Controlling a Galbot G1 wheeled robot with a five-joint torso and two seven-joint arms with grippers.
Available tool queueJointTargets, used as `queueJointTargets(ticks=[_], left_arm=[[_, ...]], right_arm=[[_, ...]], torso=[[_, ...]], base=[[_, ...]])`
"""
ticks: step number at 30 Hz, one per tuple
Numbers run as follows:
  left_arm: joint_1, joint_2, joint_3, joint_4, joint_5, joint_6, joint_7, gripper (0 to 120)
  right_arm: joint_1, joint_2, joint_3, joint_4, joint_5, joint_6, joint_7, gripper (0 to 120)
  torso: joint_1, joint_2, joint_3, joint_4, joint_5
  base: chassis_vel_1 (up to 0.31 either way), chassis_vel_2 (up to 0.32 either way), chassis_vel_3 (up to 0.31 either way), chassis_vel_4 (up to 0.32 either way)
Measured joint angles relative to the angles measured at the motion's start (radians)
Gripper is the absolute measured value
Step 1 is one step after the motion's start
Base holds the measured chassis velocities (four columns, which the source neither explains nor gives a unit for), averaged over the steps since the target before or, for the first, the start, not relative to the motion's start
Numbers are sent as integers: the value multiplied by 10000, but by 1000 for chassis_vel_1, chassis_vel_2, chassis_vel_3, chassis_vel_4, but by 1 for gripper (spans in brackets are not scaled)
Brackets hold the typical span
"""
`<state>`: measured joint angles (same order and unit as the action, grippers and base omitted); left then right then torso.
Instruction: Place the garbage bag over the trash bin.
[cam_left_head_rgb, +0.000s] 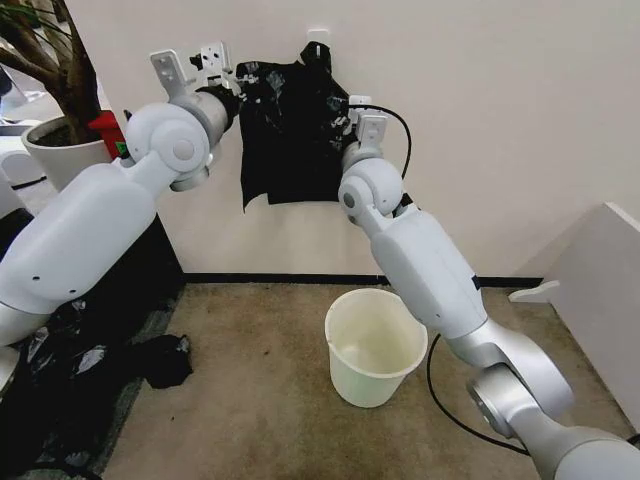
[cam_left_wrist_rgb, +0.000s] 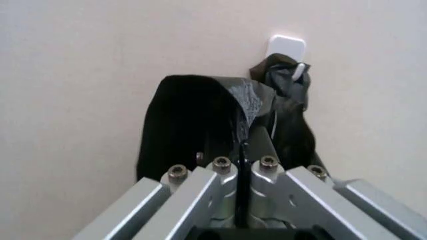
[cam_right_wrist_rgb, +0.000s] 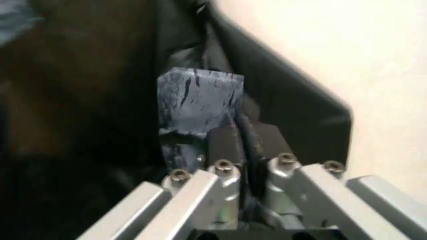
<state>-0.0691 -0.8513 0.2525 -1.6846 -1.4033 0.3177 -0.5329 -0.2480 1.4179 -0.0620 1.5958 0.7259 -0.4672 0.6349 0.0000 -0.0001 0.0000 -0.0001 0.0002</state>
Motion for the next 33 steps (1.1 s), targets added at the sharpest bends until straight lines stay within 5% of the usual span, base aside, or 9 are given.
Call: queueJointTargets(ticks=[12, 25, 33], left_arm=[[-406, -195, 326, 132, 11, -6, 75, 0], [-511, -35, 474, -88, -4, -6, 107, 0], [-520, -69, 449, -184, -31, -17, 82, 0]], right_arm=[[-250, -223, -27, 1414, 1248, -236, 459, 45], [958, 1107, -127, -493, 866, -892, 1096, 95], [953, 1381, 3, -1353, 634, -1073, 1332, 100]], torso=[[0, 0, 0, 0, -3], [-1, 0, 0, 2, -3], [0, 0, 0, -1, -2]], base=[[0, 0, 0, 0], [0, 0, 0, 0], [0, 0, 0, 0]])
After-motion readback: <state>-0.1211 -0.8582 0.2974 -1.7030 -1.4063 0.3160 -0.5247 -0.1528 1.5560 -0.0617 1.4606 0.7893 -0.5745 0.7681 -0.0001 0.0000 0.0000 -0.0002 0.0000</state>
